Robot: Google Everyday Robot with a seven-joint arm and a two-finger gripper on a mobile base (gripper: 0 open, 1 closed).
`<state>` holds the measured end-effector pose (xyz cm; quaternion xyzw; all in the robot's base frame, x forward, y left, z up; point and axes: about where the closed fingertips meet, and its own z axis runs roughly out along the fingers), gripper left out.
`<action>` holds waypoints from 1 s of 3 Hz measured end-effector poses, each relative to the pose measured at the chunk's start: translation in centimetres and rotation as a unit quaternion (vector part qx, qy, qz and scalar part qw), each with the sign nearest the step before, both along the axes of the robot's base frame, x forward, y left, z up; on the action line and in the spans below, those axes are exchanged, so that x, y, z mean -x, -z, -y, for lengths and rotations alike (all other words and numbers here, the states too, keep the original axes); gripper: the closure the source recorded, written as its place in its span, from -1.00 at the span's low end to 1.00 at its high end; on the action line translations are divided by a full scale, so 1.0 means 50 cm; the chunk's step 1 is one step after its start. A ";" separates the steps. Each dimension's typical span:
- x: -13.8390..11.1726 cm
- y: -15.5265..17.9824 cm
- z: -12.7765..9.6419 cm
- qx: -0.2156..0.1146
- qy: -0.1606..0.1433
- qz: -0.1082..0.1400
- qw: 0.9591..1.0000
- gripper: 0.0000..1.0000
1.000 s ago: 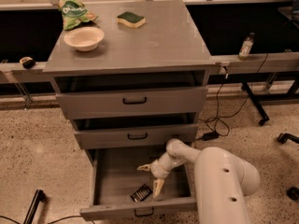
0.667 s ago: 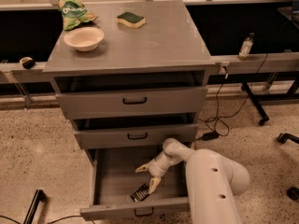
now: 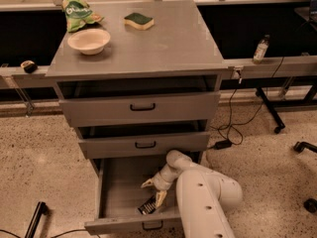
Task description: Pick rxbar chocolate from bottom drawer and place on counter
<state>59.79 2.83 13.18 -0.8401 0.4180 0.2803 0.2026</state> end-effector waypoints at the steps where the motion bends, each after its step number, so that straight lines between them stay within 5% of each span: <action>1: 0.027 0.056 -0.010 0.008 -0.010 -0.023 1.000 -0.56; 2: 0.042 0.071 -0.013 0.011 -0.013 -0.032 0.999 -0.48; 3: 0.050 0.070 -0.017 0.009 -0.017 -0.037 0.999 -0.15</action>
Offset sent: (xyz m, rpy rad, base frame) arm -0.0292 0.0089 -0.0674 -0.0398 0.1078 0.0378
